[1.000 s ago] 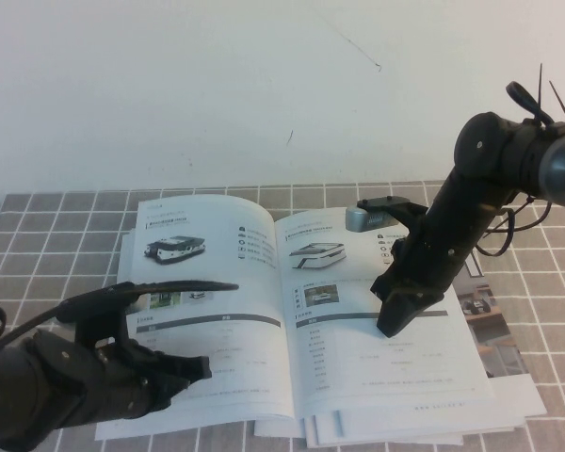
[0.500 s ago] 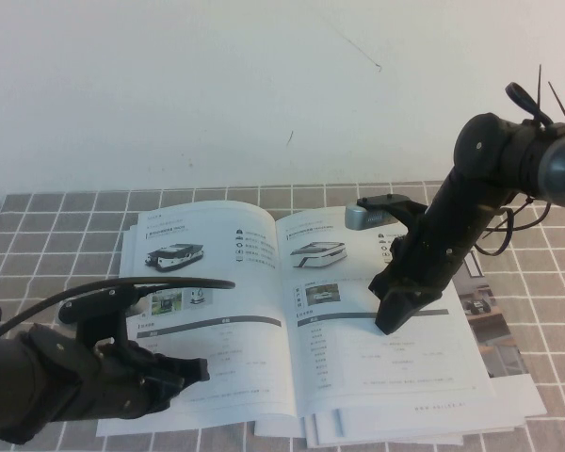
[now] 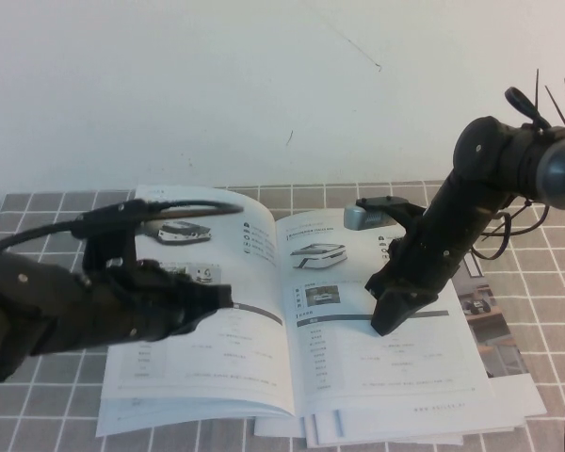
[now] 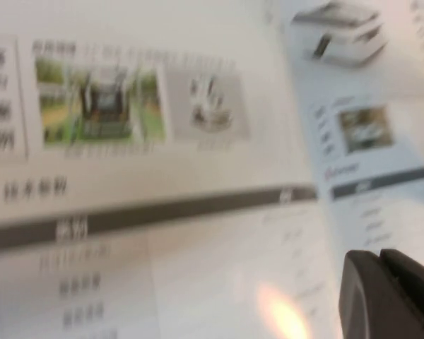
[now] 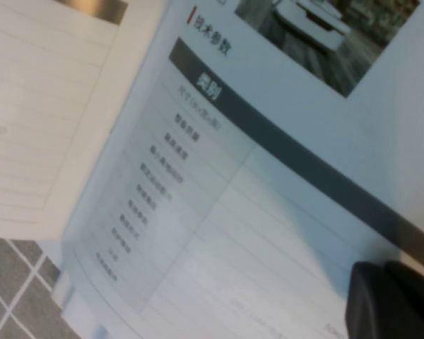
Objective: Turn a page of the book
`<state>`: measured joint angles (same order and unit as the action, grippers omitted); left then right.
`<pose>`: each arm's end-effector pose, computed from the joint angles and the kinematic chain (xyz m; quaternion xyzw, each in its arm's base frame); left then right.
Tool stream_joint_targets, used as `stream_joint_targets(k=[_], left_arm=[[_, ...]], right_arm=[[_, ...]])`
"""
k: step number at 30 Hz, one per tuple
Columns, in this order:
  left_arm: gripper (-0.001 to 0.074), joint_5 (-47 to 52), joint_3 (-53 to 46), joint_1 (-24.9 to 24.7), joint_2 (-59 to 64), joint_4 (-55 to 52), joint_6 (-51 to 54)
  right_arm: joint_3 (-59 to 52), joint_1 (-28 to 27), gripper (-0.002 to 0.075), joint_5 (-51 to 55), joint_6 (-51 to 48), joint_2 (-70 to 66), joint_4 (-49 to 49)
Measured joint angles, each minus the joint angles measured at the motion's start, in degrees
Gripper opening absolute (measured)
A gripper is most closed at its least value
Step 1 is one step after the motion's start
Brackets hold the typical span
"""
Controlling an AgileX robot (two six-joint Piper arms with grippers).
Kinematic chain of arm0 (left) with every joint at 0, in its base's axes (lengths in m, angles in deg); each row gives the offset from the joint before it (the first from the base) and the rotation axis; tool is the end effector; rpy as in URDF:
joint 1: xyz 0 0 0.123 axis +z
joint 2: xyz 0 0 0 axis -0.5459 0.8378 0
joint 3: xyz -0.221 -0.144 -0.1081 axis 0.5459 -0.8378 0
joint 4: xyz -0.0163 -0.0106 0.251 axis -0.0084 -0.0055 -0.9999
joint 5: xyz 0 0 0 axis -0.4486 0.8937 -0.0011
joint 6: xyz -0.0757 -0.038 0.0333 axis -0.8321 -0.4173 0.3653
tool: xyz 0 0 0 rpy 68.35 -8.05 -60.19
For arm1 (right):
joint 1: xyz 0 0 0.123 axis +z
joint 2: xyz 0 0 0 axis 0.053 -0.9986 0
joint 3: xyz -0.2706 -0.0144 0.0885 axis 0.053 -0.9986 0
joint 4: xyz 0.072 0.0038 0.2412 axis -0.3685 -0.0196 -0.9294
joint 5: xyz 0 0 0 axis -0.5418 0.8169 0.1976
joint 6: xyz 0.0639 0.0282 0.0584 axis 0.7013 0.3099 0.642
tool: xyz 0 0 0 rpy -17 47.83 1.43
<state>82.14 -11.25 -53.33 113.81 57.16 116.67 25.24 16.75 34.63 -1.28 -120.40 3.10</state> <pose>0.2667 -0.1179 0.2206 -0.0178 0.9078 -0.2505 0.3359 0.4086 0.1899 0.1369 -0.3158 0.9210 0.2282 0.0055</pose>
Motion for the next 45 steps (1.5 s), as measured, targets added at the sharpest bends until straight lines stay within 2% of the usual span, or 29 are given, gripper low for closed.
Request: stream_joint_targets(k=[10,16,27,32,37,41,45], left_arm=[[-0.0004,0.9,12.5,0.0,14.6,-2.5,0.2],[-0.0004,0.4,13.4,0.0,21.7,-3.0,0.2],[-0.0004,-1.1,13.5,0.0,23.7,-3.8,1.1],[-0.0004,-1.1,13.5,0.0,19.5,-5.7,1.2],[-0.0004,1.1,13.5,0.0,9.4,-8.0,1.2],[-0.0004,8.1,13.5,0.0,-0.2,-13.8,0.6],[-0.0004,16.9,13.5,0.0,-10.2,-24.1,-5.0]], right_arm=[[0.0,0.0,-0.0001,-0.5,3.5,0.0,-0.6],[0.0,0.0,-0.0001,-0.7,5.3,0.0,-0.7],[0.0,0.0,-0.0001,-1.5,7.4,-0.5,-1.1],[-0.1,0.0,-0.0001,-3.0,6.4,1.3,-1.1],[-0.1,0.0,-0.0001,-4.4,4.0,9.2,0.0],[-0.1,0.0,-0.0001,-4.6,2.7,17.6,3.7],[-0.3,0.0,-0.0001,-3.3,2.5,26.9,10.7]])
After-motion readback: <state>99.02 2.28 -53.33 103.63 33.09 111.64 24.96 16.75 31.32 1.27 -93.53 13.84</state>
